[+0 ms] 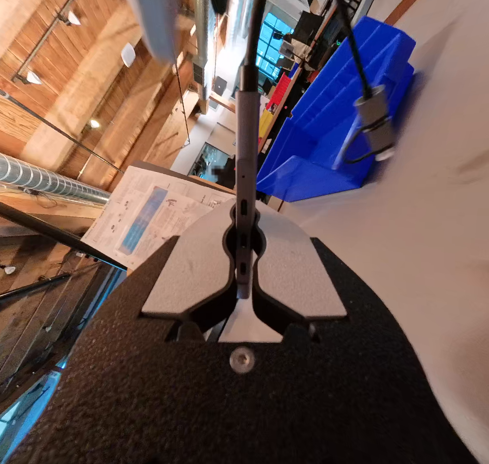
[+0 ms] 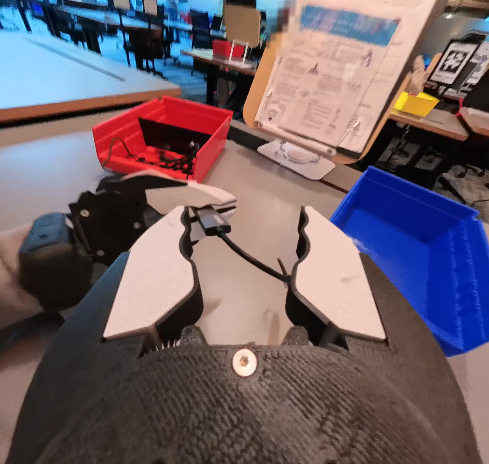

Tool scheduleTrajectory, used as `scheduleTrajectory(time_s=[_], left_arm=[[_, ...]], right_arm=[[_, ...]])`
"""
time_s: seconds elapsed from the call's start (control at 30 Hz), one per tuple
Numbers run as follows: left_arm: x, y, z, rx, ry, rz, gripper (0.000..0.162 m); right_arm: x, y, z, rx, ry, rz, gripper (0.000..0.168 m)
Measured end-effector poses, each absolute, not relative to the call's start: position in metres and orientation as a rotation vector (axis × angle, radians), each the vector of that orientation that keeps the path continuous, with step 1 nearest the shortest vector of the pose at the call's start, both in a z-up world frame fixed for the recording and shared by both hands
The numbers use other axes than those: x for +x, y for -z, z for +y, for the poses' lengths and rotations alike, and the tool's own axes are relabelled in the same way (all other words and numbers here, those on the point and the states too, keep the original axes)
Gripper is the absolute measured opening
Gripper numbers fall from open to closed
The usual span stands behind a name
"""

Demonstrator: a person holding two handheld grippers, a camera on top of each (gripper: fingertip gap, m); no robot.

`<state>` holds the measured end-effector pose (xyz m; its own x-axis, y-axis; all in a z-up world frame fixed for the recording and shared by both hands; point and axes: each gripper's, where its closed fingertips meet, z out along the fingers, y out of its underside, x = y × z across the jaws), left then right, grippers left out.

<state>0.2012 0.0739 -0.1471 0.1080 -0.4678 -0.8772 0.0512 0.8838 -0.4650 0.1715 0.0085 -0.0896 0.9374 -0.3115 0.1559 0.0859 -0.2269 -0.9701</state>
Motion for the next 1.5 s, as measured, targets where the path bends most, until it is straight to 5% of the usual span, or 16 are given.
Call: scheduleTrajectory(time_s=[0.3,0.57,0.77,0.9,1.5], left_arm=[[0.2,0.154,0.061,-0.251,0.332,1.417,0.007],[0.201,0.159,0.043,-0.205,0.295,1.452,0.006],[0.202,0.165,0.031,-0.202,0.333,1.492,0.006],[0.205,0.169,0.036,-0.218,0.32,1.497,0.006],[0.207,0.17,0.049,-0.222,0.278,1.496,0.006]], right_arm=[[0.168,0.145,0.023,-1.768,0.238,0.232,0.057],[0.162,0.152,0.02,-1.748,0.19,0.303,0.049],[0.155,0.16,0.021,-1.777,0.213,0.193,0.026],[0.162,0.154,0.024,-1.741,0.217,0.253,0.038],[0.159,0.162,0.025,-1.827,0.266,0.166,0.026]])
